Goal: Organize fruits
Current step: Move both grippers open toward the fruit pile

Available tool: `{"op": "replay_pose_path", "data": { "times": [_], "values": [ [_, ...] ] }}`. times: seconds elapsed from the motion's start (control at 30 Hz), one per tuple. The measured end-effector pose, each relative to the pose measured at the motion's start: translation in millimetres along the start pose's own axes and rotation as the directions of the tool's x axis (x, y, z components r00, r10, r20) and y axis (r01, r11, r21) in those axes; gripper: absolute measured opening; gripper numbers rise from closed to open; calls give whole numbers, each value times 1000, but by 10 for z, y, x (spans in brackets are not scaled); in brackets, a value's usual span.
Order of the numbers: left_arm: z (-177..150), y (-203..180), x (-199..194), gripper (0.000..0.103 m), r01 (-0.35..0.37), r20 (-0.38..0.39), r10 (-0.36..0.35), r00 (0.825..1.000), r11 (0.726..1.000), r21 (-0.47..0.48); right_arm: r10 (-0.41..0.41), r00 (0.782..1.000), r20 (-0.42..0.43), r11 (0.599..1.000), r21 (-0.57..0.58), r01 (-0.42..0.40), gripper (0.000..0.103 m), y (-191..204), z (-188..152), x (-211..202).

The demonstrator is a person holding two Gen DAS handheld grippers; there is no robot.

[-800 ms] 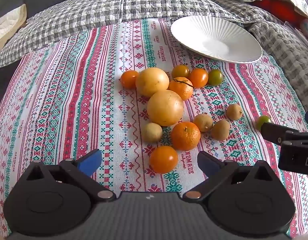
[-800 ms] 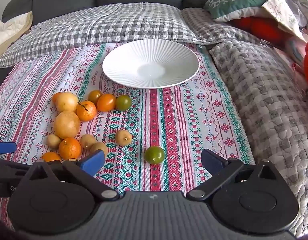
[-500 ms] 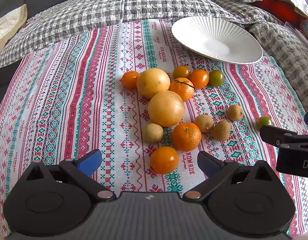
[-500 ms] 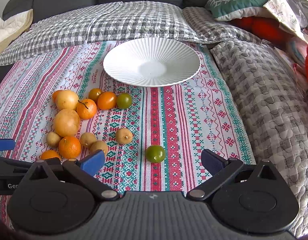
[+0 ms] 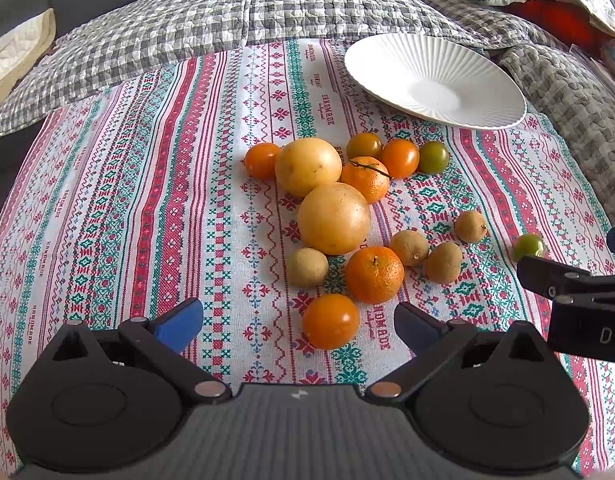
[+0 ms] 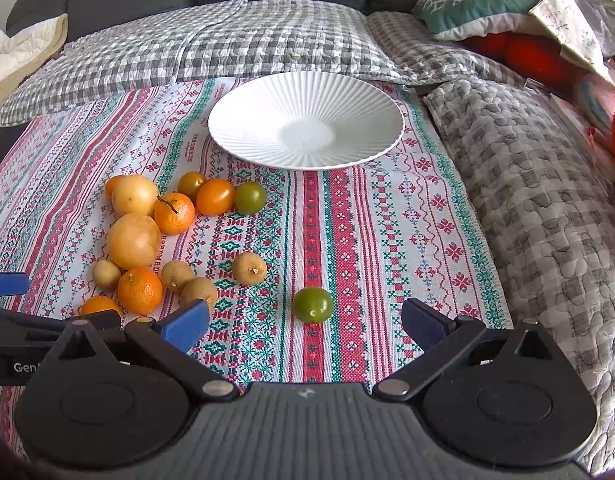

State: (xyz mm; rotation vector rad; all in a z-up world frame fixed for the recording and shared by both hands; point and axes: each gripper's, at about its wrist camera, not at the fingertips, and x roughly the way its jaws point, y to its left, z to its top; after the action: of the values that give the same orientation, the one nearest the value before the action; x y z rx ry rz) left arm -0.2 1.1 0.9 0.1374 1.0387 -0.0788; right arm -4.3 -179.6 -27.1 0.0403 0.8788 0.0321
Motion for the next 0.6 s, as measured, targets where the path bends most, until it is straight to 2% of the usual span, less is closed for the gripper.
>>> {"op": "replay_pose_path", "data": {
  "times": [0.6],
  "values": [
    [26,86,24,95,2,-9,-2,1000,1000,-14,-3,1000,-12,1000,-4,3,103,-11,18,22]
  ]
}}
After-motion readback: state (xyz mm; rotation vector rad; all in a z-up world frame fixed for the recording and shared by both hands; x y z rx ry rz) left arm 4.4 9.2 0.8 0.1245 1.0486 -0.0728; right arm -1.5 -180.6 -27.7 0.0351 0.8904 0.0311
